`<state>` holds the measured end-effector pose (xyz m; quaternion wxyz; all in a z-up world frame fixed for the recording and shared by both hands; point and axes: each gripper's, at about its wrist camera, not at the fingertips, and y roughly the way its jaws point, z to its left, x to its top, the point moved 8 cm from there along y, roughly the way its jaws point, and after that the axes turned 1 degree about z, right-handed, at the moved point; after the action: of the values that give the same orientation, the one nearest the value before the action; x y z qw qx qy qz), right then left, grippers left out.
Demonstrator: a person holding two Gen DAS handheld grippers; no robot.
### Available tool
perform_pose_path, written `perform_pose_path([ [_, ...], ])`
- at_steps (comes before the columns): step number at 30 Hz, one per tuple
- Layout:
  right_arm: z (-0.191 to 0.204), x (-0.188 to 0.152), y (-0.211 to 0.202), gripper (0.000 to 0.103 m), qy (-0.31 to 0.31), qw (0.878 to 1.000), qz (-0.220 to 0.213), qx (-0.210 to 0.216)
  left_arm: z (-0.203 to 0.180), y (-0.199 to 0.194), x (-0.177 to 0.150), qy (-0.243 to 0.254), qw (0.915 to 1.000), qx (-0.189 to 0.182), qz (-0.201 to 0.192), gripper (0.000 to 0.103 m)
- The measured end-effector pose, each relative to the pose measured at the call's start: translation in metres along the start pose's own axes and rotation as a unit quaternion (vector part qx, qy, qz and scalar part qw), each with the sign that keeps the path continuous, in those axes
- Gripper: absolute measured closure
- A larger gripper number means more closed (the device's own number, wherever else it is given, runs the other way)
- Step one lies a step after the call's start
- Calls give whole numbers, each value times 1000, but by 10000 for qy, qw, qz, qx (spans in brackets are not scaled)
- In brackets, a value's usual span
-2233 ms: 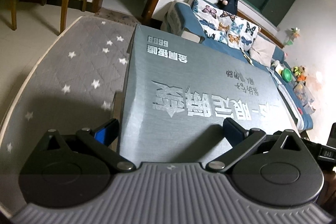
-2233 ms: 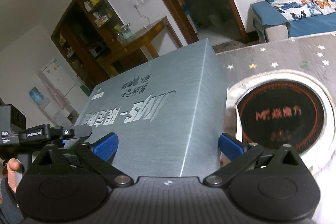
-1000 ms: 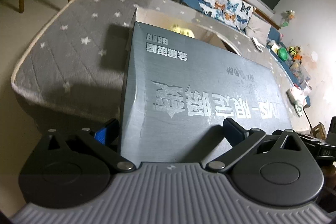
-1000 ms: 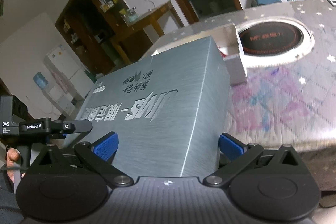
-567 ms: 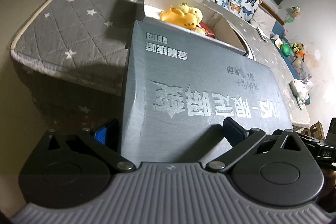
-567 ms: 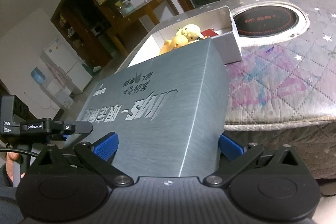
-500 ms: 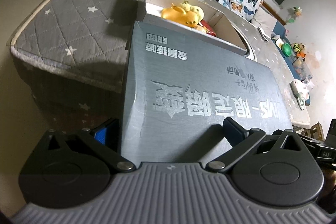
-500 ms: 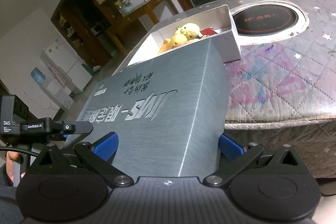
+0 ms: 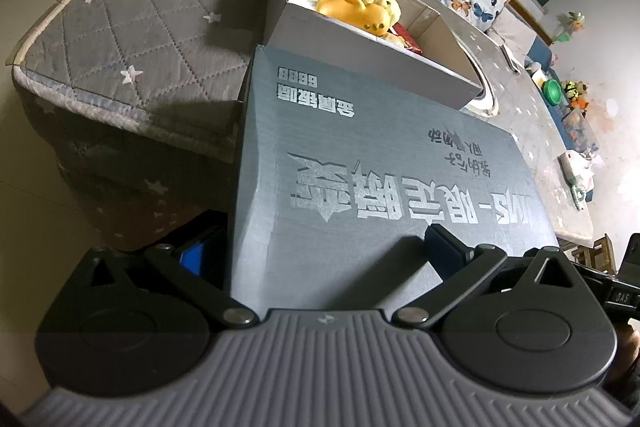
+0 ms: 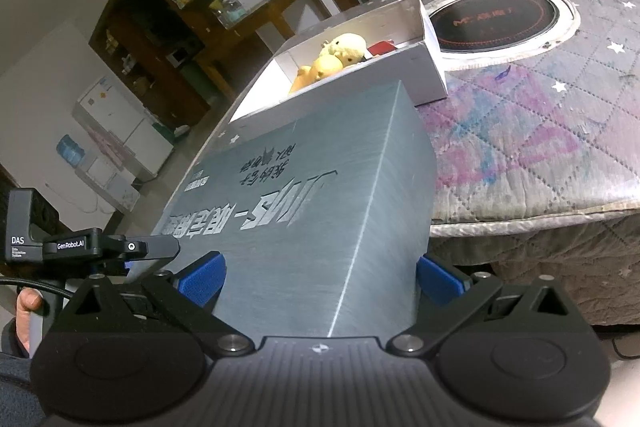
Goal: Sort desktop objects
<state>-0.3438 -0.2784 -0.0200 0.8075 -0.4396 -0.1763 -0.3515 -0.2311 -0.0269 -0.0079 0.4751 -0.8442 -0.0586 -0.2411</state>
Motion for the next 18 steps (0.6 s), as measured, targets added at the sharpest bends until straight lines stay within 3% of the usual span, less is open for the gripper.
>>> perform_pose_path([
  [11,4,4,0,0,-84,10000,-34,4,2,-2,0,-27,10000,-15,-64,0],
  [18,11,10,-3,0,-191,9997,-131,68,-3,-19,6,89,9991,-11,-426,0],
])
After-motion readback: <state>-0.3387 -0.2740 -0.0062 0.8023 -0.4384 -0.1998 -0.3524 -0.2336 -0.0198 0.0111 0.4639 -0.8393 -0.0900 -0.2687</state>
